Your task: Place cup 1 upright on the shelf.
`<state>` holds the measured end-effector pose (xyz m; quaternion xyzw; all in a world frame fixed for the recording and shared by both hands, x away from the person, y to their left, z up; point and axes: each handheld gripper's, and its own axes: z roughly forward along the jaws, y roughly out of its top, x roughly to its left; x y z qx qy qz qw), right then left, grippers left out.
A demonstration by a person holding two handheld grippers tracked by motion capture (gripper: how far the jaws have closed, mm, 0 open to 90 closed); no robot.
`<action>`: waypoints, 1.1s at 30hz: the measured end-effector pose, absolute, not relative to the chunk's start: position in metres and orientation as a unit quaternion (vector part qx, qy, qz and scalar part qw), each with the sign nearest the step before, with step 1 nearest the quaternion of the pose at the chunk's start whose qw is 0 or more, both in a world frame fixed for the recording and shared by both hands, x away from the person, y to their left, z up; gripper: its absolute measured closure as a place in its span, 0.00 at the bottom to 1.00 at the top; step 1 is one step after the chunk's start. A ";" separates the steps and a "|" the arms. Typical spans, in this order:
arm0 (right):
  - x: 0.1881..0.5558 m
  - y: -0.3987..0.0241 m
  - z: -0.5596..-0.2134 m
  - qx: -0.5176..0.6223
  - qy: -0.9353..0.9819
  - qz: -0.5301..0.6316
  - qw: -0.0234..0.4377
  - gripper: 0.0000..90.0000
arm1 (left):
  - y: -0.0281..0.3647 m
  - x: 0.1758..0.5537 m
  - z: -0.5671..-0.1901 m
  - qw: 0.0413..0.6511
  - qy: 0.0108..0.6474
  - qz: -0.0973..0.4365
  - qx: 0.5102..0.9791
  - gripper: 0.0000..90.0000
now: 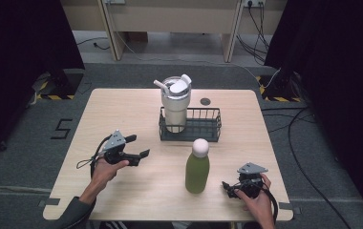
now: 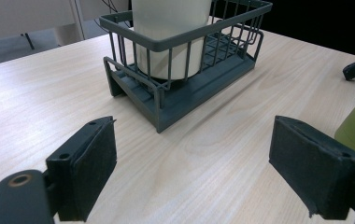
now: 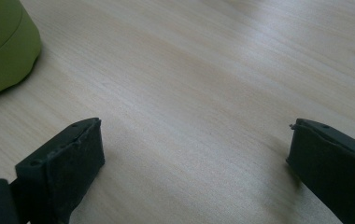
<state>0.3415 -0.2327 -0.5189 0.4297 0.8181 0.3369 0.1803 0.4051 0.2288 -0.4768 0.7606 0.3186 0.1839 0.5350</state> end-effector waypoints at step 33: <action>0.342 -0.233 -0.519 0.428 0.819 0.336 0.183 0.04 | 0.255 0.364 -0.502 0.493 0.330 0.185 0.784 0.16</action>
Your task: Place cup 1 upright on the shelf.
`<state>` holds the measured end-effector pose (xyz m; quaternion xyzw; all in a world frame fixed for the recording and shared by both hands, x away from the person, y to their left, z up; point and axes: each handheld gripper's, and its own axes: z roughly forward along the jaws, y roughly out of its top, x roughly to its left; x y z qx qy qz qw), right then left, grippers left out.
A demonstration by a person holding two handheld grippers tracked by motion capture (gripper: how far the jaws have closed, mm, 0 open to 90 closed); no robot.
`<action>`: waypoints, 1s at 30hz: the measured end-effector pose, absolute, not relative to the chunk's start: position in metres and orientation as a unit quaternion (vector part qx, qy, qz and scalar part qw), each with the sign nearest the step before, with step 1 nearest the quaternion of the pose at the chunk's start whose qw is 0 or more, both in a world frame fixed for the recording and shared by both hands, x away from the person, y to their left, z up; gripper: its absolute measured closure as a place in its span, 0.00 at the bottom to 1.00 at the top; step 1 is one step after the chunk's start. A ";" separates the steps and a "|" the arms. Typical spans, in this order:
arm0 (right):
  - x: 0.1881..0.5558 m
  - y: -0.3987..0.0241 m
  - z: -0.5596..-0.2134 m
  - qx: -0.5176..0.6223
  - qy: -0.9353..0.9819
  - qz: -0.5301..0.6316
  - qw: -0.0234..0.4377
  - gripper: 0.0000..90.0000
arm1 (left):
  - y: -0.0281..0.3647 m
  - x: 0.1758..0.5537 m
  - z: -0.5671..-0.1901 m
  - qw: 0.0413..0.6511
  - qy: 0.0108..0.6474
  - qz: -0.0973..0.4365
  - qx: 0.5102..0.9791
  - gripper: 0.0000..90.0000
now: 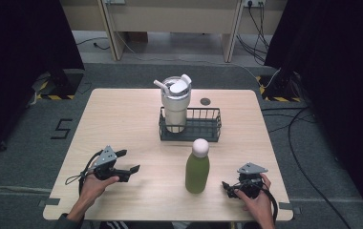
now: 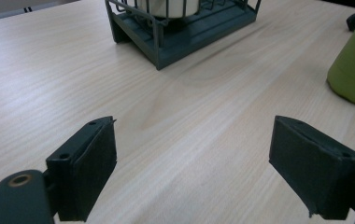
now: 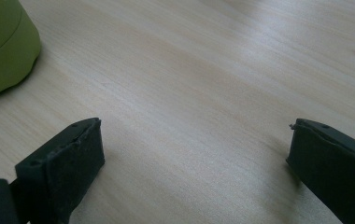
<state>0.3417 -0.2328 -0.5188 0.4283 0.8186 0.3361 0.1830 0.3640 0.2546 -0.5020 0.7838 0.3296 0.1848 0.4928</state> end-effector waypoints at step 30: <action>0.342 -0.233 -0.519 0.425 0.820 0.336 0.185 0.04 | 0.266 0.328 -0.523 0.399 0.332 0.181 0.835 0.17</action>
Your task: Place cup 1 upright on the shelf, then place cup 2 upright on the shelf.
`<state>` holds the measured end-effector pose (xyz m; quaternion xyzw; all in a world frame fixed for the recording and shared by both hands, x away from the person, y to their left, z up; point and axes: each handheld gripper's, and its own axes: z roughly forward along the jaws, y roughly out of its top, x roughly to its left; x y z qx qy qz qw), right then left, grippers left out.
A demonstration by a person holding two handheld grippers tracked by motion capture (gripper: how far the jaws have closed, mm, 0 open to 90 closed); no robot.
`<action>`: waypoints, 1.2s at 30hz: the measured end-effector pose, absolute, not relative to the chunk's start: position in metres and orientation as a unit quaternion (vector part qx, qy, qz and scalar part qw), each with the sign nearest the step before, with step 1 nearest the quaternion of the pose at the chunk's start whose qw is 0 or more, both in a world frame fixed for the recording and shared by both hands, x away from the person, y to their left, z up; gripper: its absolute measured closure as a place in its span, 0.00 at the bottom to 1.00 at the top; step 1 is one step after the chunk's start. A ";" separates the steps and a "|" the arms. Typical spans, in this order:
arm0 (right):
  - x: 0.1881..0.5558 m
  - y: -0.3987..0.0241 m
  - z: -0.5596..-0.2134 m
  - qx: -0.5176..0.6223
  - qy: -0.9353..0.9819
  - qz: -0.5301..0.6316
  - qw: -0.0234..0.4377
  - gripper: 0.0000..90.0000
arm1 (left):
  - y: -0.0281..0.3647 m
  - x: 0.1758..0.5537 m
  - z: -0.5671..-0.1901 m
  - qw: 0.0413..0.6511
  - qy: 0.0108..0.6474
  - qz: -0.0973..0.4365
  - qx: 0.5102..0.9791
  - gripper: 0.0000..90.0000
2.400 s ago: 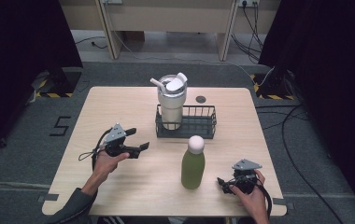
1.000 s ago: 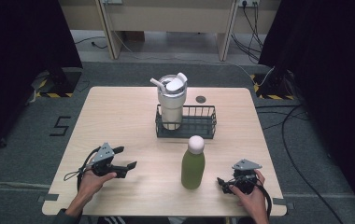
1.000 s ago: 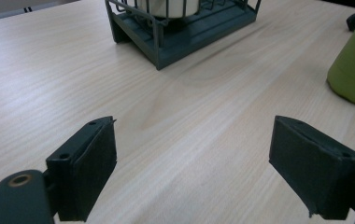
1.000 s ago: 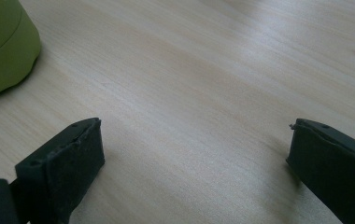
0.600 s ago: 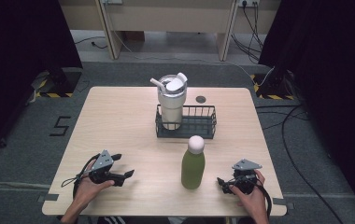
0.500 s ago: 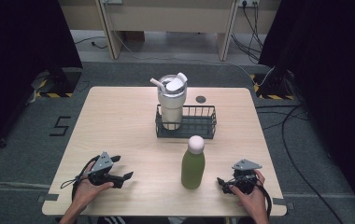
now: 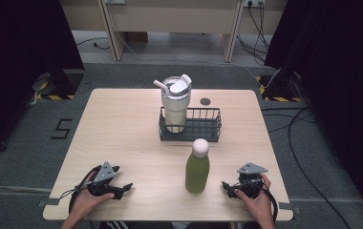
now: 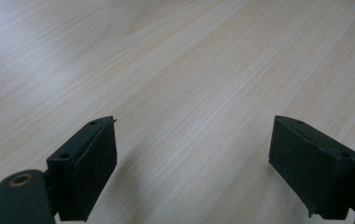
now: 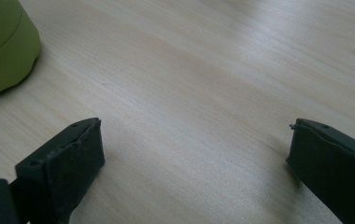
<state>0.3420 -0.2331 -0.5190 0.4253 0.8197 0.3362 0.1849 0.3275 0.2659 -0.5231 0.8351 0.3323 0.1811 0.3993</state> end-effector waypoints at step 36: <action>0.340 -0.231 -0.518 0.424 0.819 0.339 0.185 0.10 | 0.274 0.313 -0.525 0.383 0.358 0.153 0.838 0.16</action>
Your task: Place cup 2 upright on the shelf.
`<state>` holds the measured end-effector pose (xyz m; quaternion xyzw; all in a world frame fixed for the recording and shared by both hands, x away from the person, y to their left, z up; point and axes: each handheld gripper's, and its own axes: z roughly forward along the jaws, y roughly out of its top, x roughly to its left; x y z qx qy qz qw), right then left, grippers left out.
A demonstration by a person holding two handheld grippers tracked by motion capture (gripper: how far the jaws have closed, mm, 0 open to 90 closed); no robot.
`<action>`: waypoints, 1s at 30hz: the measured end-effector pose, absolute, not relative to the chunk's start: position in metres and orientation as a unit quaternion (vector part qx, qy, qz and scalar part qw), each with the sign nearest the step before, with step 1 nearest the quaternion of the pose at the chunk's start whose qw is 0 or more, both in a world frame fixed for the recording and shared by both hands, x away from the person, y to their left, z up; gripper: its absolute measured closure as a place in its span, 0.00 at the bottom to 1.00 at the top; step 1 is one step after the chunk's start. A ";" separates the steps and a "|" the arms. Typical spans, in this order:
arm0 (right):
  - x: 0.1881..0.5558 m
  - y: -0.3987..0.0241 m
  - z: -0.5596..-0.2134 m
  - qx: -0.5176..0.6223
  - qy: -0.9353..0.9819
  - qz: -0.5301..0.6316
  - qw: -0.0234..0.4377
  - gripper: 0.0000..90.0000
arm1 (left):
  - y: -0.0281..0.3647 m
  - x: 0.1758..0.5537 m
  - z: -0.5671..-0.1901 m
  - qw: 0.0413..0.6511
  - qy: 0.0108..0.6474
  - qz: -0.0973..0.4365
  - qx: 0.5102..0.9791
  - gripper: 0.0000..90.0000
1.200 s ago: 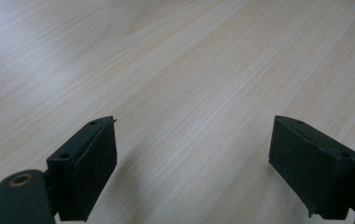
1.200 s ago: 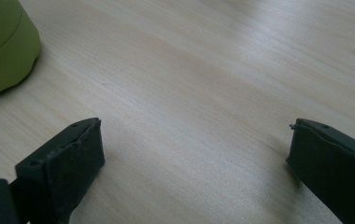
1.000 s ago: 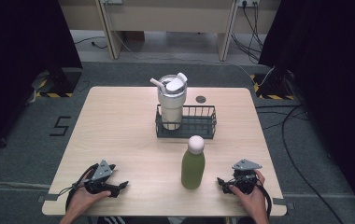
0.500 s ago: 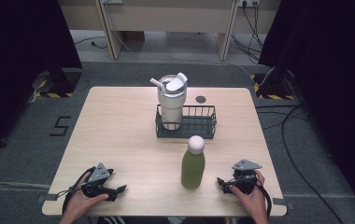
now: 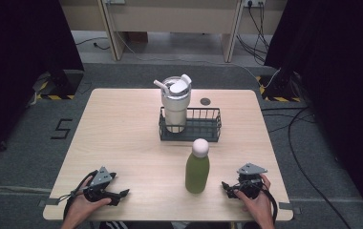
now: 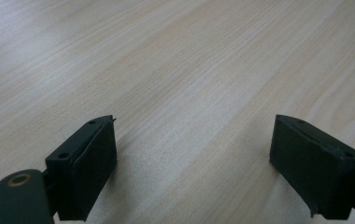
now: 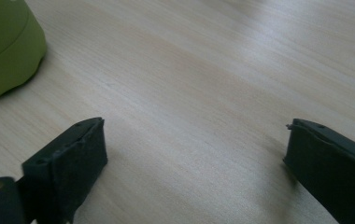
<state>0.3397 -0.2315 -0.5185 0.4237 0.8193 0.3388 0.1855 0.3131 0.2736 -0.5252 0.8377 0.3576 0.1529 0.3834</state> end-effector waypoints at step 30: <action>0.298 -0.208 -0.487 0.339 0.814 0.430 0.192 0.17 | 0.274 0.313 -0.525 0.383 0.359 0.153 0.837 0.16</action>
